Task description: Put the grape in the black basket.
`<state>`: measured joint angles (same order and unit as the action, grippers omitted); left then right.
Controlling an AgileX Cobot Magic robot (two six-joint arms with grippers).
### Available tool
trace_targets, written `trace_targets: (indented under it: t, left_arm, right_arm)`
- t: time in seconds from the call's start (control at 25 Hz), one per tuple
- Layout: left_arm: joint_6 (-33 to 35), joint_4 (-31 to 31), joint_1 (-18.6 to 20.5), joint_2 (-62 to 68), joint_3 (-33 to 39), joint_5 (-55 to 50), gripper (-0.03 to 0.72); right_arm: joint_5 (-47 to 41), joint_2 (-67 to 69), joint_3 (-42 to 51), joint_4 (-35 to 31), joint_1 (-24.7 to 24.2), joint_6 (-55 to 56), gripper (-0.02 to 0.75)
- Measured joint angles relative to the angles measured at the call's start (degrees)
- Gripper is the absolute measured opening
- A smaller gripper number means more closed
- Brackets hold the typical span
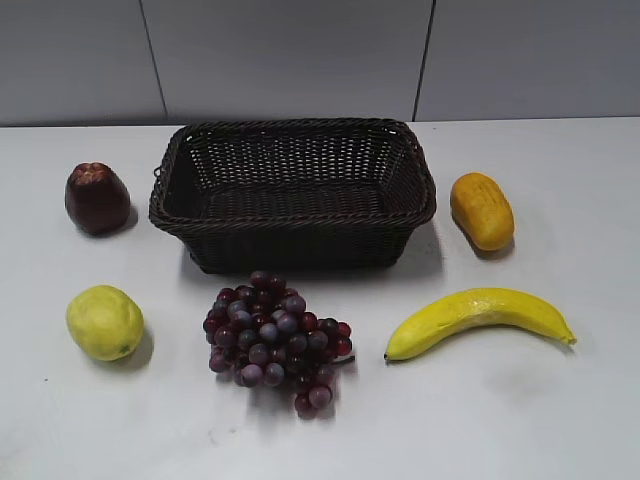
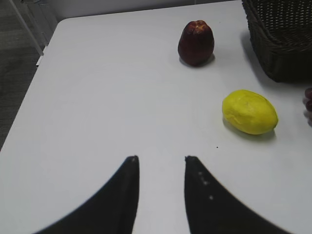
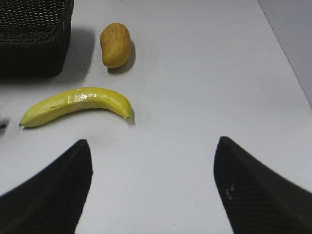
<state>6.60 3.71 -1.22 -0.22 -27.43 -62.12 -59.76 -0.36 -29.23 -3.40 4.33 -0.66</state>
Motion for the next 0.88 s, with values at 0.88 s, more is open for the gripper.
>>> trace_targets:
  t: [0.88]
  left_arm:
    - [0.00, 0.00, 0.00, 0.00, 0.00, 0.00, 0.237]
  right_arm:
    - [6.16, 3.39, -0.98, -1.89, 0.00, -0.01, 0.602]
